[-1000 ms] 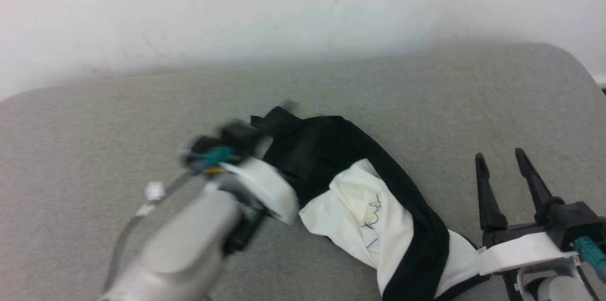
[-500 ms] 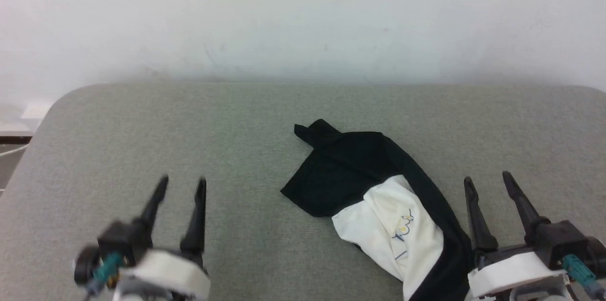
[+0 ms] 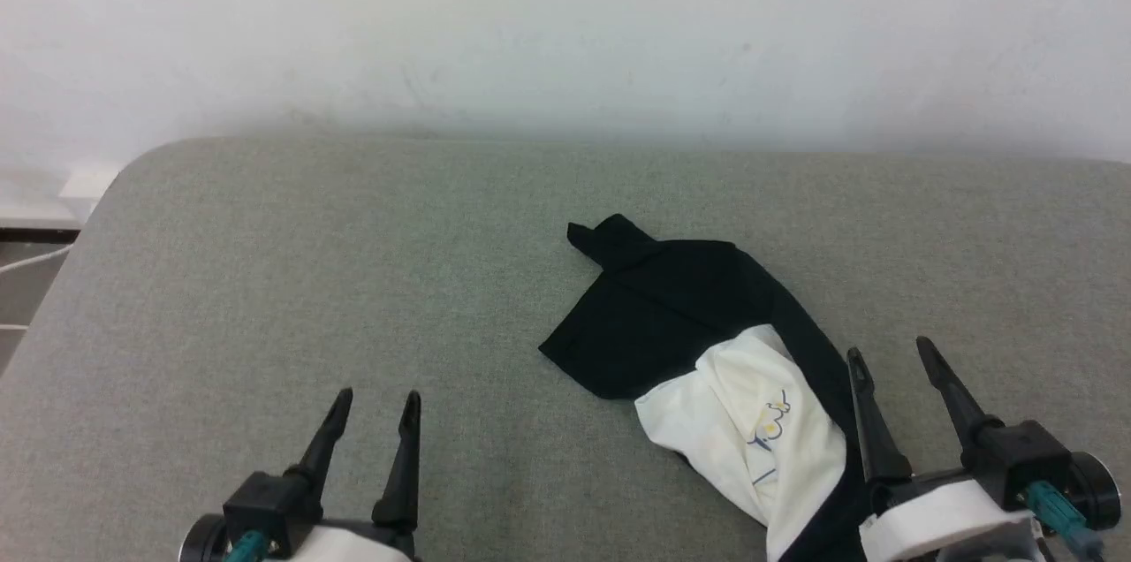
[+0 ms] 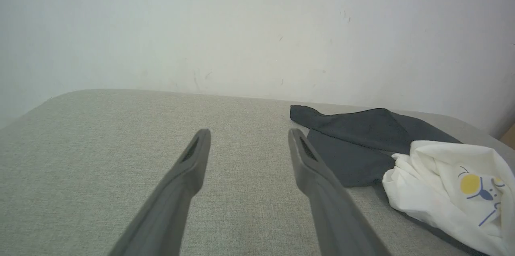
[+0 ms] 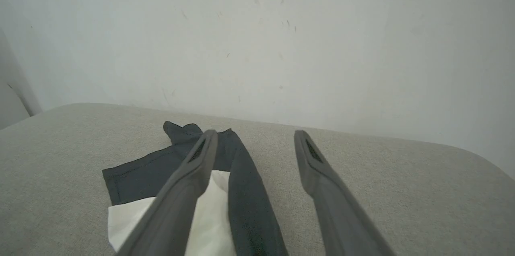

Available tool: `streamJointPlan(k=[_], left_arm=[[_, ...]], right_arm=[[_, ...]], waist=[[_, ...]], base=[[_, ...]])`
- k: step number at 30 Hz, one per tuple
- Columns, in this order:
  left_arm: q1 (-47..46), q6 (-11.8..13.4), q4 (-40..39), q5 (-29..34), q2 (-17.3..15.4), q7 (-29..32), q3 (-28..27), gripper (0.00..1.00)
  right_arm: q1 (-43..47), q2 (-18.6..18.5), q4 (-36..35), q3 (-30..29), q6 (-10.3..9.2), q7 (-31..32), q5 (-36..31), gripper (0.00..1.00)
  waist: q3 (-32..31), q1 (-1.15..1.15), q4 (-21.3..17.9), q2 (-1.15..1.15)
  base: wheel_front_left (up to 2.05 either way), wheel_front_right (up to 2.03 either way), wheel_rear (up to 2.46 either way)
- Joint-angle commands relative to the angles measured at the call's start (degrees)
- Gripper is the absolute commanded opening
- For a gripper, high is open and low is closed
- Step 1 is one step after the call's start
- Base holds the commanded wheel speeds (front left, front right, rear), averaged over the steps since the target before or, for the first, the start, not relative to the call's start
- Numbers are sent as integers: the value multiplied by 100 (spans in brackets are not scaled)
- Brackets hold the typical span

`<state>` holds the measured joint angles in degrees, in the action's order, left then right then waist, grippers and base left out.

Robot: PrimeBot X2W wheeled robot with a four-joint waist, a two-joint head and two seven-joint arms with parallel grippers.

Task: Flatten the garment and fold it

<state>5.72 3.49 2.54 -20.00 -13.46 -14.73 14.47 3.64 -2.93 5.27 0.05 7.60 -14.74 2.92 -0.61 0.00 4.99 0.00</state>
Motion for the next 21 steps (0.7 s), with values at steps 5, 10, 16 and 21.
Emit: streamJointPlan(k=[5,10,16,21], left_arm=[[-326,-201,-227,360,313,-27,-287,100],[-413,-421,-247,621,652,-27,-356,100],[-557,-670,-42,774,877,-27,-411,100],[-634,-770,49,843,988,-27,-419,100]], right_arm=[[-513,5,270,116,-11,772,-328,100],[-1346,-445,462,694,-11,2786,-256,100],[-2435,-1376,830,1387,-11,4945,475,100],[-3027,-1696,1396,1544,-11,5477,698,100]], waist=[[302,0,216,0],[570,0,506,0],[855,0,922,0],[989,0,1196,0]], base=[[0,0,0],[0,0,0],[0,0,0],[0,0,0]])
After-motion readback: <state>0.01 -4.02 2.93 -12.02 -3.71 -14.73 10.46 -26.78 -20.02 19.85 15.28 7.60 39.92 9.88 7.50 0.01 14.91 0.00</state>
